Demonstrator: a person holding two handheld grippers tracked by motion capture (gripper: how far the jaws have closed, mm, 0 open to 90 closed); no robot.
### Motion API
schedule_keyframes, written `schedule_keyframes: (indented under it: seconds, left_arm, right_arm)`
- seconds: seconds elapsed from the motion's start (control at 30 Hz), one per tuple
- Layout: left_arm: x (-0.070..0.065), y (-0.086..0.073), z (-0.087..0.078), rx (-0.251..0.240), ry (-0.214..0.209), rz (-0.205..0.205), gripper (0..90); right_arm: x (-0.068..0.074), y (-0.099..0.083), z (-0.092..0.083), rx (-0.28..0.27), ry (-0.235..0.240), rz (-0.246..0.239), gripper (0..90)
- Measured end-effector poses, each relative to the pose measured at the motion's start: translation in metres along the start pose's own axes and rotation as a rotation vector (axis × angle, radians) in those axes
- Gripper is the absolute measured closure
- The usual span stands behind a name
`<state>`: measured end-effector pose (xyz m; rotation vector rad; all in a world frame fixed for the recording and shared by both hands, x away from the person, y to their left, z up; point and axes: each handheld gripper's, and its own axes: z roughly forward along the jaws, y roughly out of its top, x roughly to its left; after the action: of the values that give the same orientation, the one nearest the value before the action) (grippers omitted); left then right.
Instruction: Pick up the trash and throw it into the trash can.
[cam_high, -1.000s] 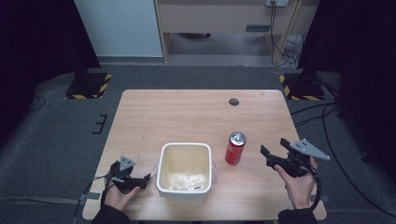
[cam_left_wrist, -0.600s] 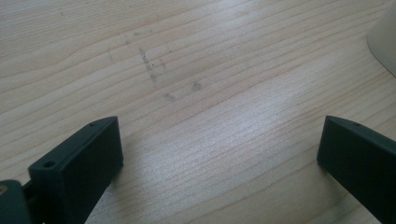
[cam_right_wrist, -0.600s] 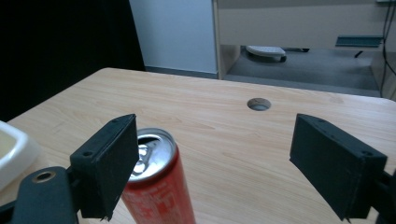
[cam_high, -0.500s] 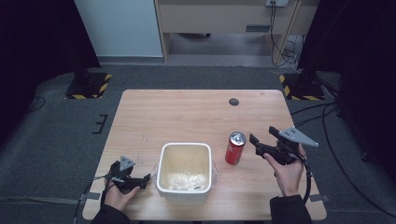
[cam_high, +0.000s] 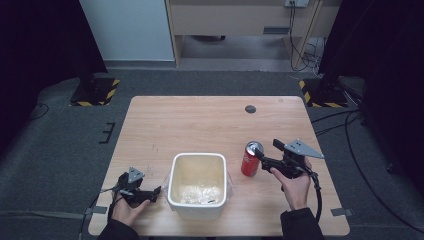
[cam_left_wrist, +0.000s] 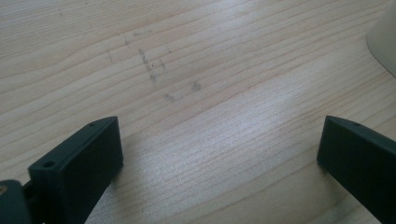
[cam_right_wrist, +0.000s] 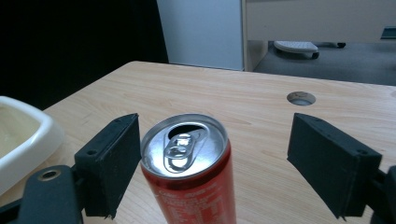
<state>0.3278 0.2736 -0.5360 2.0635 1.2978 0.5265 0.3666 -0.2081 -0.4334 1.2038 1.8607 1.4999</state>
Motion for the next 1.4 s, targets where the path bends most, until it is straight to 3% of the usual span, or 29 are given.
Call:
schedule_keyframes:
  seconds: [0.37,0.9,1.0,1.23,1.4]
  left_arm:
    - [0.0,0.0,0.0,0.0,-0.003,0.002,0.0]
    - [0.0,0.001,0.001,-0.001,-0.006,0.003,0.0]
    - [0.0,0.001,0.001,-0.002,-0.006,0.003,0.0]
    - [0.001,0.001,0.001,-0.001,-0.006,0.004,0.0]
    - [0.0,0.001,0.001,-0.001,-0.006,0.003,0.0]
  right_arm:
    - [0.01,-0.017,0.019,0.064,0.017,-0.033,18.8]
    - [0.014,-0.036,0.041,0.156,-0.051,-0.104,22.3]
    - [0.016,-0.038,0.043,0.17,-0.058,-0.119,27.7]
    - [0.016,-0.036,0.041,0.172,-0.058,-0.114,33.3]
    - [0.013,-0.029,0.034,0.138,-0.039,-0.072,33.4]
